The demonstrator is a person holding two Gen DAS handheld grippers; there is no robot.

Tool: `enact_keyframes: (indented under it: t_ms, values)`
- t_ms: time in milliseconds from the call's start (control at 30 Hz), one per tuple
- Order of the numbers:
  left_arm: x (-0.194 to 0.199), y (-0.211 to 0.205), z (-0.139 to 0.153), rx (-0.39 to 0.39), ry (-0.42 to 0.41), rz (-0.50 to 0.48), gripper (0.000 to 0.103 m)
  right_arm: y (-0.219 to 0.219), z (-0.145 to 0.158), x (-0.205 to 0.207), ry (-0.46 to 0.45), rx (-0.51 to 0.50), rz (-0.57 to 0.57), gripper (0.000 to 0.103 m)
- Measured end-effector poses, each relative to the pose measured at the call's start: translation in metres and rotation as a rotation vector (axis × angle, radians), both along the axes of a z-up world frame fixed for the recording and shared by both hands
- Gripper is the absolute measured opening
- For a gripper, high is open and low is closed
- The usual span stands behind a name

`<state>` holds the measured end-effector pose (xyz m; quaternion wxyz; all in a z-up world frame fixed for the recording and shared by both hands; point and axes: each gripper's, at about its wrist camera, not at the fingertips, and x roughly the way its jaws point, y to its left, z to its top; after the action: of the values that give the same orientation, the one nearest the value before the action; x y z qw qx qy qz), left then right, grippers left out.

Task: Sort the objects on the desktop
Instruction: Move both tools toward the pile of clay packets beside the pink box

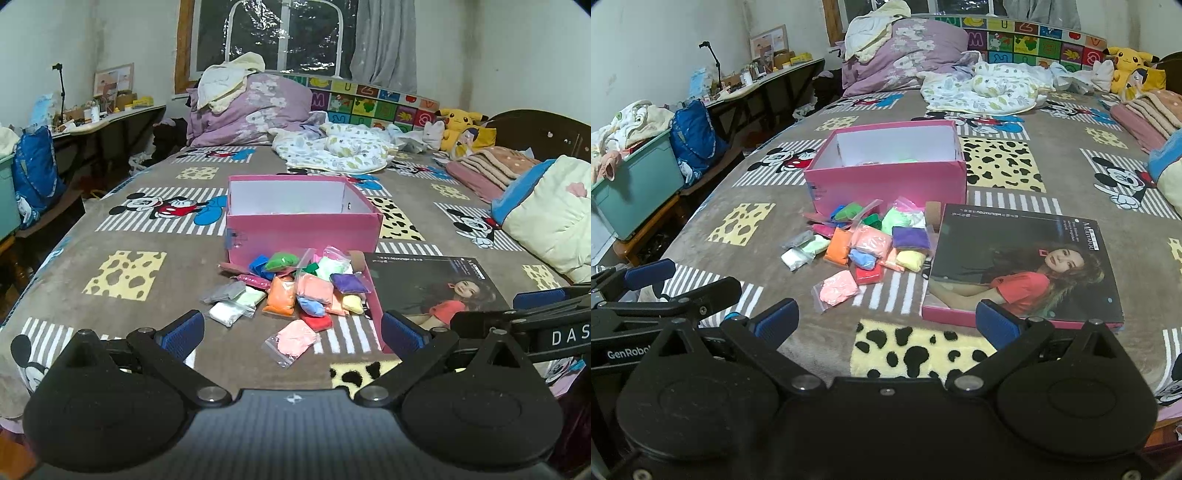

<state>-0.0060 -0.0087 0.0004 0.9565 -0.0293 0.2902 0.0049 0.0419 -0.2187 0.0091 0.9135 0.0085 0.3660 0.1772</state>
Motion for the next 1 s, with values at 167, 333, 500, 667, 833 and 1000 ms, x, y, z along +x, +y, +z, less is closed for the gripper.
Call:
enact_keyframes:
  t_ms: [167,333,500,667,833,1000]
  values:
    - [-0.001,0.002,0.001,0.0,0.0,0.0,0.102,-0.001,-0.001,0.0,0.001,0.002,0.001,0.103]
    - [-0.002,0.005,0.002,-0.001,0.0,-0.001,0.102,0.0,0.0,0.0,0.002,0.002,0.001,0.102]
    - [-0.001,0.007,0.0,-0.006,0.005,-0.001,0.102,0.0,-0.001,0.0,0.003,-0.001,0.001,0.102]
    - [0.0,0.009,-0.001,-0.011,-0.001,-0.007,0.102,0.001,-0.003,0.002,0.014,-0.006,0.008,0.102]
    - [0.004,0.013,-0.002,-0.045,-0.033,-0.038,0.102,0.002,-0.003,0.005,0.042,0.007,0.091,0.102]
    - [0.012,0.023,-0.012,-0.08,-0.053,-0.054,0.102,0.003,0.001,0.012,0.05,0.001,0.157,0.102]
